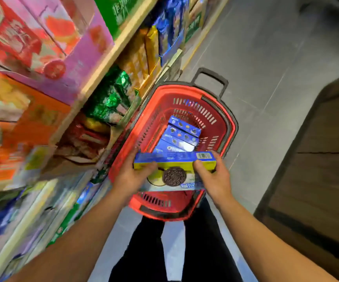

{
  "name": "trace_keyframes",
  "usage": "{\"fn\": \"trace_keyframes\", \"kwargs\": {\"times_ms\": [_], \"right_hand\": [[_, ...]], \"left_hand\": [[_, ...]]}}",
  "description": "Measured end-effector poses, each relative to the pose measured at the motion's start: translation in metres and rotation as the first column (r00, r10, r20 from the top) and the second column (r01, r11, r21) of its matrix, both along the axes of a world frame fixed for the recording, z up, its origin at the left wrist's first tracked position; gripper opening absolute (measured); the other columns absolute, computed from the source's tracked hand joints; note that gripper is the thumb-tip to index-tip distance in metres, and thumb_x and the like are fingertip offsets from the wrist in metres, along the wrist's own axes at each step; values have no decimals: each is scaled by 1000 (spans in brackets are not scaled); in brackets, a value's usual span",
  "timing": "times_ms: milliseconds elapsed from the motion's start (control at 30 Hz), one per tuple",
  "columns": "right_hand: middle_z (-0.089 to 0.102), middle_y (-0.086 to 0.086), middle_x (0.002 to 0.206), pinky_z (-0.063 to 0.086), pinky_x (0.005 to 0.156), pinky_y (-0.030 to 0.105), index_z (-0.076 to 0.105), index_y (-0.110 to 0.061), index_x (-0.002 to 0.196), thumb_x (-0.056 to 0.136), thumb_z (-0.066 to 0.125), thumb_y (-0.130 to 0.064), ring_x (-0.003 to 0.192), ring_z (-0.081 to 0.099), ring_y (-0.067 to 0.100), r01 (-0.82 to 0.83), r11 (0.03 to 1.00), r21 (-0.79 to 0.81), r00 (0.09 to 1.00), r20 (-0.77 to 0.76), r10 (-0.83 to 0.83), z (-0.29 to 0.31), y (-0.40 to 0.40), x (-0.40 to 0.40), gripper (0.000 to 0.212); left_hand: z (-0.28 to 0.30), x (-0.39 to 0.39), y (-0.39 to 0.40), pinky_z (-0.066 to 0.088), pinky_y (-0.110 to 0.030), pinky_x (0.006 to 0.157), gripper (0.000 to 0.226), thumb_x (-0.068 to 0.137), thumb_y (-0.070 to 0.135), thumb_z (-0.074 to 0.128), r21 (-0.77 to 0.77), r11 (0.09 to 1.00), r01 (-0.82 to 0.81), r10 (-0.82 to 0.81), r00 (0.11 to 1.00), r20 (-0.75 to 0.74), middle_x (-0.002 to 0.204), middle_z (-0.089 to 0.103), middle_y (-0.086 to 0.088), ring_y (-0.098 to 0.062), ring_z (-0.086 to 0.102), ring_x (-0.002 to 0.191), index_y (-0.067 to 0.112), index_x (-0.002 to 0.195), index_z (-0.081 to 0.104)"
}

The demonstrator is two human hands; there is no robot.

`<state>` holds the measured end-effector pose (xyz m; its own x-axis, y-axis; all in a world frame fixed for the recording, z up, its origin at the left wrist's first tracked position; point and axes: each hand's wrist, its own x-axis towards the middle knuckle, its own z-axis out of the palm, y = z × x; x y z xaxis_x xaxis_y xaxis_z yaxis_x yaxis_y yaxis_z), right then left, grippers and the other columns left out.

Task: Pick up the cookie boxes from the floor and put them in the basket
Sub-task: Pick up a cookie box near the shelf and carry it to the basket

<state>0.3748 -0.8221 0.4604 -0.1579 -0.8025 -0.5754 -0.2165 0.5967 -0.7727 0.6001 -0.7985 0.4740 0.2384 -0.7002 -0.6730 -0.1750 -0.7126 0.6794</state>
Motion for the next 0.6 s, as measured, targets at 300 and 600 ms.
{"fn": "trace_keyframes", "kwargs": {"times_ms": [300, 600], "right_hand": [[73, -13, 88, 54, 80, 33, 63, -42, 104, 80, 72, -35, 80, 67, 9, -3, 982, 191, 998, -57, 14, -138, -75, -16, 27], [52, -31, 80, 35, 64, -1, 54, -34, 105, 85, 72, -21, 64, 53, -16, 111, 962, 247, 976, -208, -59, -305, -124, -21, 30]], "left_hand": [[-124, -21, -99, 40, -2, 76, 60, 79, 30, 73, 84, 970, 228, -242, 941, 236, 101, 63, 11, 9, 61, 93, 23, 132, 46], [-309, -33, -167, 37, -18, 85, 78, 80, 35, 73, 149, 932, 329, -360, 874, 326, 122, 65, -9, -21, 60, 111, 20, 146, 35]]}}
